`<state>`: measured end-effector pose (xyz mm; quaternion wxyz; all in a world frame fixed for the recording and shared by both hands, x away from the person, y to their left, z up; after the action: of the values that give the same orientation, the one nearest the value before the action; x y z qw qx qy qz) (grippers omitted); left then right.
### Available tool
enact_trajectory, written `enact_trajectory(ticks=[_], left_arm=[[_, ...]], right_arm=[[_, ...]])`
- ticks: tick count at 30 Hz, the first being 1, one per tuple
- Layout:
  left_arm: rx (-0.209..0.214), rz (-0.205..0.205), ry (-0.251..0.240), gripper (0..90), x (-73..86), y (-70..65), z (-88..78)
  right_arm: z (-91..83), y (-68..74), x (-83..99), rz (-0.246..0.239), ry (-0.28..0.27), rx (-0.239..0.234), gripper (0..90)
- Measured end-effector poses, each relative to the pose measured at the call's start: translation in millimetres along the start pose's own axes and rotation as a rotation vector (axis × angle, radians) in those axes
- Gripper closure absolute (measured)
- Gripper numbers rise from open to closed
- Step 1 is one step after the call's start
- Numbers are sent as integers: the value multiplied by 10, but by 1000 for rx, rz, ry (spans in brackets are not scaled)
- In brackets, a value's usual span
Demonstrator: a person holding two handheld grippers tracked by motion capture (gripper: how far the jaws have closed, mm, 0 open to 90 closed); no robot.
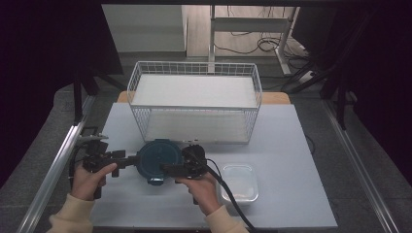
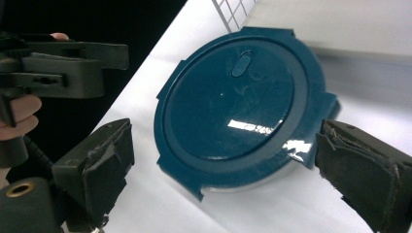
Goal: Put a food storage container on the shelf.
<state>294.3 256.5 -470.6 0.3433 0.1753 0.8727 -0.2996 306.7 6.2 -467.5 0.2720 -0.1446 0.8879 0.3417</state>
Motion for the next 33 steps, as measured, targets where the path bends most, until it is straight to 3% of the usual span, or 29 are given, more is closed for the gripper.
enact_trajectory(ticks=[3,8,9,12,20,25,26,28,30,33], left_arm=[[31,-39,9,114,1,94,56],[36,-75,37,102,24,178,158],[55,-94,45,100,40,206,211],[38,-93,59,97,44,226,252],[79,-139,88,79,41,330,378],[124,-169,99,77,56,398,474],[155,-196,94,78,73,422,510],[176,-213,98,79,96,448,537],[168,-218,113,87,134,479,573],[188,-233,126,90,181,497,619]], right_arm=[[140,-50,-26,43,22,4,63],[213,-118,-51,81,36,8,58],[230,-151,-63,95,39,10,57],[266,-193,-80,122,50,1,55],[392,-314,-71,158,80,1,50],[474,-402,-54,184,91,-1,50],[479,-410,-54,184,91,0,50],[485,-416,-57,190,90,-3,50],[503,-431,-60,196,91,-8,50],[533,-440,-55,215,104,-17,50]])
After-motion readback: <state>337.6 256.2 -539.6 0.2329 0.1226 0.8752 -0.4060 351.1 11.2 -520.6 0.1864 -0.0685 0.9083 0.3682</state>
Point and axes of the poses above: each handheld gripper's, and its own axes: z roughly forward along the jaws, x roughly out of its underside, y roughly to its left, the point moved 3 cm from there along z, roughly forward along the jaws, and after that the axes turned 8 degrees about z, right-handed, at the moved point
